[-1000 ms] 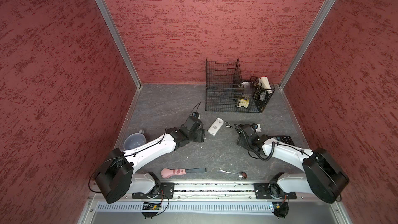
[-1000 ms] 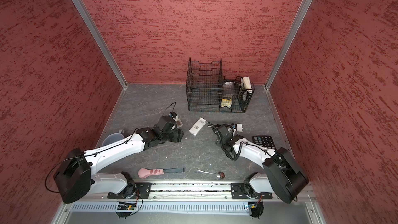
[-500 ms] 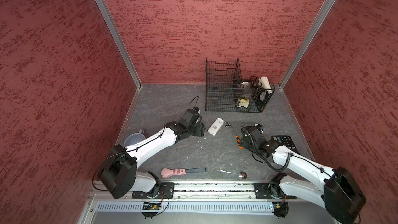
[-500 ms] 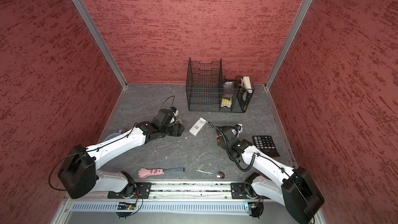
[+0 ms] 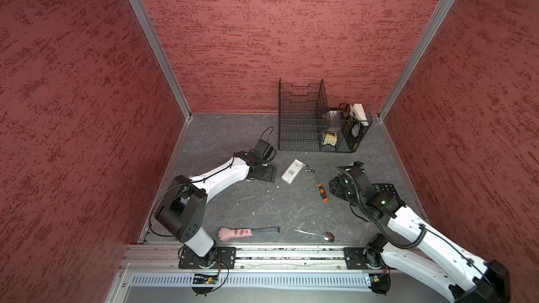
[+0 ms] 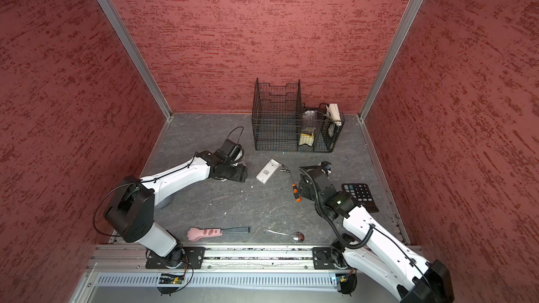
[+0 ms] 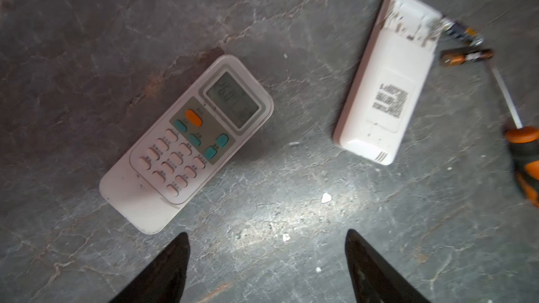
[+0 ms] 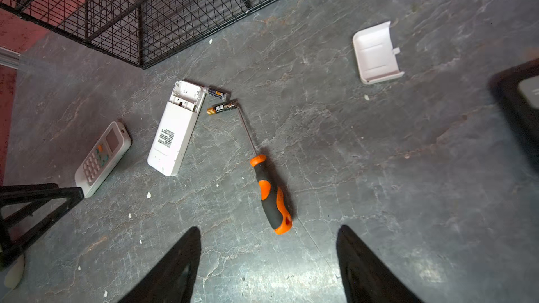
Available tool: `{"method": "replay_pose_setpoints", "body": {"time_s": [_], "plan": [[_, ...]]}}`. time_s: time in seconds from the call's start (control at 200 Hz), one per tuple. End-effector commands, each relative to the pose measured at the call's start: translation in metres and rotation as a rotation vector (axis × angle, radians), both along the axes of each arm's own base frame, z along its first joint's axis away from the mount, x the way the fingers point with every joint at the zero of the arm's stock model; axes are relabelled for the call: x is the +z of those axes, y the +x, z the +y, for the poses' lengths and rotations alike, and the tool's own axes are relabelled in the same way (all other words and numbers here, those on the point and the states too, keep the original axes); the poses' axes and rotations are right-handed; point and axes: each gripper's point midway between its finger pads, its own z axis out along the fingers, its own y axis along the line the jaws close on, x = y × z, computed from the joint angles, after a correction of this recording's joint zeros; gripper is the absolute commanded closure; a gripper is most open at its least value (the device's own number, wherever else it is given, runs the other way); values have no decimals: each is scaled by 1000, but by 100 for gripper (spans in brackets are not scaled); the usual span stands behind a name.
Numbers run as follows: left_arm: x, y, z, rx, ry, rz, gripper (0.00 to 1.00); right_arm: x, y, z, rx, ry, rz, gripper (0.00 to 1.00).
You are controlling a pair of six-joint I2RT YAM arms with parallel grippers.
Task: Unload the batteries from the remote control
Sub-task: 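Grasp the white remote with teal buttons with the left gripper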
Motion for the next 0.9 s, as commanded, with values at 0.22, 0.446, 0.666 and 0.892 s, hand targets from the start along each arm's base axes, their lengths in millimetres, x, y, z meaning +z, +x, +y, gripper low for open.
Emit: {"method": "replay_pose_setpoints", "body": {"time_s": [0.22, 0.446, 0.666, 0.892], "plan": [[-8, 3, 29, -17, 101, 46, 15, 16, 23, 18, 82, -17, -33, 23], [-27, 13, 33, -57, 118, 102, 14, 24, 36, 23, 100, -11, -55, 23], [-39, 32, 35, -49, 139, 100, 14, 29, 37, 19, 80, -7, -73, 23], [-46, 47, 33, -60, 188, 91, 14, 23, 34, 12, 48, 8, -71, 23]]}}
